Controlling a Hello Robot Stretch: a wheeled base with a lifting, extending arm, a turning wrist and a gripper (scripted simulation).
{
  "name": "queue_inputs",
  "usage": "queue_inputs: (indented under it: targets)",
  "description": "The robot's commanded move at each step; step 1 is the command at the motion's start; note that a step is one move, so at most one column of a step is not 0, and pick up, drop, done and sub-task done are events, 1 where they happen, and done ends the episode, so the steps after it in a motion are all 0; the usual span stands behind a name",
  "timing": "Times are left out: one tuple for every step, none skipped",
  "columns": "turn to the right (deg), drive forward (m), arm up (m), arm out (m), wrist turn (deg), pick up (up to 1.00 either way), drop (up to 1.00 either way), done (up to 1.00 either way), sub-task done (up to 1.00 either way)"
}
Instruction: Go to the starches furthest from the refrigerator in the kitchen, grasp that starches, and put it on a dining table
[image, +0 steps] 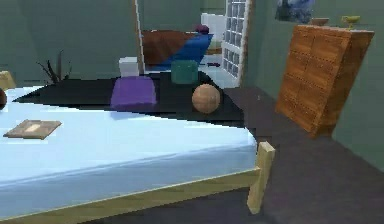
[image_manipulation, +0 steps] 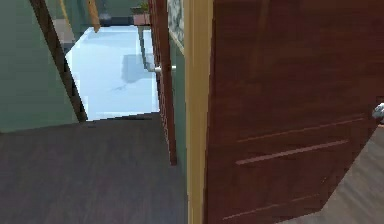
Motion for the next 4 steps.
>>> queue_inputs:
  targets:
    - [30.0, 0.00, 0.00, 0.00, 0.0, 0.00, 0.00, 0.00, 0.00]
    - [0.0, 0.40, 0.00, 0.00, 0.0, 0.00, 0.00, 0.00, 0.00]
    - [45.0, 0.00, 0.00, 0.00, 0.0, 0.00, 0.00, 0.00, 0.00]
    - [0.0, 1.00, 0.00, 0.00, 0.0, 0.00, 0.00, 0.00, 0.00]
